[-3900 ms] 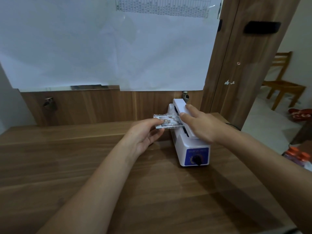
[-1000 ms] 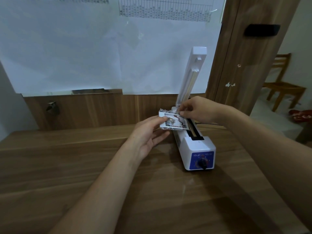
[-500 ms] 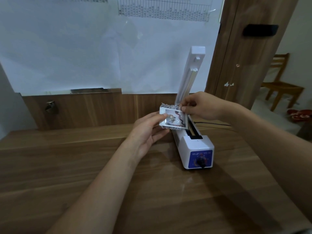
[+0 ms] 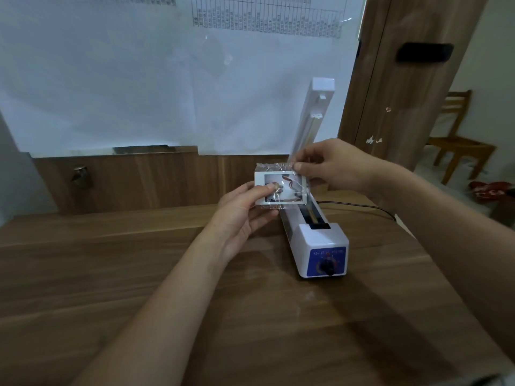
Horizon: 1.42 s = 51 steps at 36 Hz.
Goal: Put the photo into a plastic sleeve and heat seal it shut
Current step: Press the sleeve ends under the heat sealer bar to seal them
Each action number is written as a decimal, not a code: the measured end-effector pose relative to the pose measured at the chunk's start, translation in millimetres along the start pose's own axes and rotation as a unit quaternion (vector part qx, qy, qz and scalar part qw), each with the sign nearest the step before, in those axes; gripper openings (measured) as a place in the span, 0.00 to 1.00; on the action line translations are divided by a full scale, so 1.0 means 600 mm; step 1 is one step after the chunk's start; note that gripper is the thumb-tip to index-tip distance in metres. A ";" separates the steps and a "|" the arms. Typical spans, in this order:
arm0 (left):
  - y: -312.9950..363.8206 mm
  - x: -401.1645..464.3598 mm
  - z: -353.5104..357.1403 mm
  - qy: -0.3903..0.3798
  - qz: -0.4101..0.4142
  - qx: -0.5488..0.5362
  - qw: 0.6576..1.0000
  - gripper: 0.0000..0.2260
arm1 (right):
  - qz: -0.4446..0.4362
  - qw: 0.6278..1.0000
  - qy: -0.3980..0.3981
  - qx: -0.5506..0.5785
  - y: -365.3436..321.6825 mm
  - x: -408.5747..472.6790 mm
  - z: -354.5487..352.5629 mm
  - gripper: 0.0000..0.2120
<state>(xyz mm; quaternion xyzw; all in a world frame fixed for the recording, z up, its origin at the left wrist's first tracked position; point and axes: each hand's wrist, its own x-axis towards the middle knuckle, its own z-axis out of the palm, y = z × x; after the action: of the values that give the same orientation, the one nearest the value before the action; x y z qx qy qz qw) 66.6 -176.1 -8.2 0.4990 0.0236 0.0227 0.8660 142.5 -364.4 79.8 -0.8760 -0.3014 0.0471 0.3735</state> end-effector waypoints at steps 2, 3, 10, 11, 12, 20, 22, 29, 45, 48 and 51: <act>0.001 -0.001 0.002 0.002 0.005 -0.001 1.000 0.13 | -0.006 1.000 0.009 0.022 -0.007 -0.003 0.000 0.07; 0.001 -0.001 0.002 0.001 0.007 -0.001 1.000 0.12 | -0.010 0.999 0.014 0.036 -0.011 -0.004 0.000 0.07; 0.005 -0.004 0.005 -0.010 0.036 -0.034 0.999 0.10 | -0.002 0.990 0.030 0.140 -0.011 -0.007 0.009 0.17; 0.005 -0.004 0.005 -0.007 0.043 -0.046 0.998 0.10 | 0.004 0.987 0.025 0.158 -0.007 -0.009 0.011 0.21; 0.006 -0.004 0.005 -0.003 0.050 -0.057 0.997 0.11 | 0.006 0.985 0.018 0.170 -0.003 -0.011 0.013 0.23; 0.003 0.001 0.001 0.012 0.077 -0.097 0.992 0.08 | 0.000 0.988 0.038 0.149 0.011 -0.024 0.050 0.16; 0.002 0.001 0.000 0.010 0.072 -0.094 0.993 0.12 | -0.006 0.980 0.070 0.186 0.015 -0.024 0.058 0.11; -0.004 0.002 -0.005 0.001 -0.020 -0.029 0.999 0.09 | 0.004 0.950 0.065 0.306 0.029 -0.029 0.059 0.10; -0.003 -0.006 0.005 -0.049 -0.013 -0.019 0.999 0.11 | 0.015 0.947 0.065 0.315 0.021 -0.035 0.065 0.09; -0.003 -0.009 0.008 -0.045 -0.010 -0.026 0.999 0.09 | -0.004 0.984 0.128 0.124 0.020 -0.031 0.073 0.09; -0.003 -0.011 0.011 -0.049 -0.009 -0.027 0.998 0.09 | -0.033 0.982 0.182 -0.025 0.017 -0.028 0.078 0.07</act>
<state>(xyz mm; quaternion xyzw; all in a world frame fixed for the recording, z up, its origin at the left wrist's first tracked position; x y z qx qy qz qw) 60.6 -183.1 -6.1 0.4754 -0.0147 -0.0089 0.8796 119.3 -350.1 36.5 -0.8688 -0.2577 -0.1333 0.4012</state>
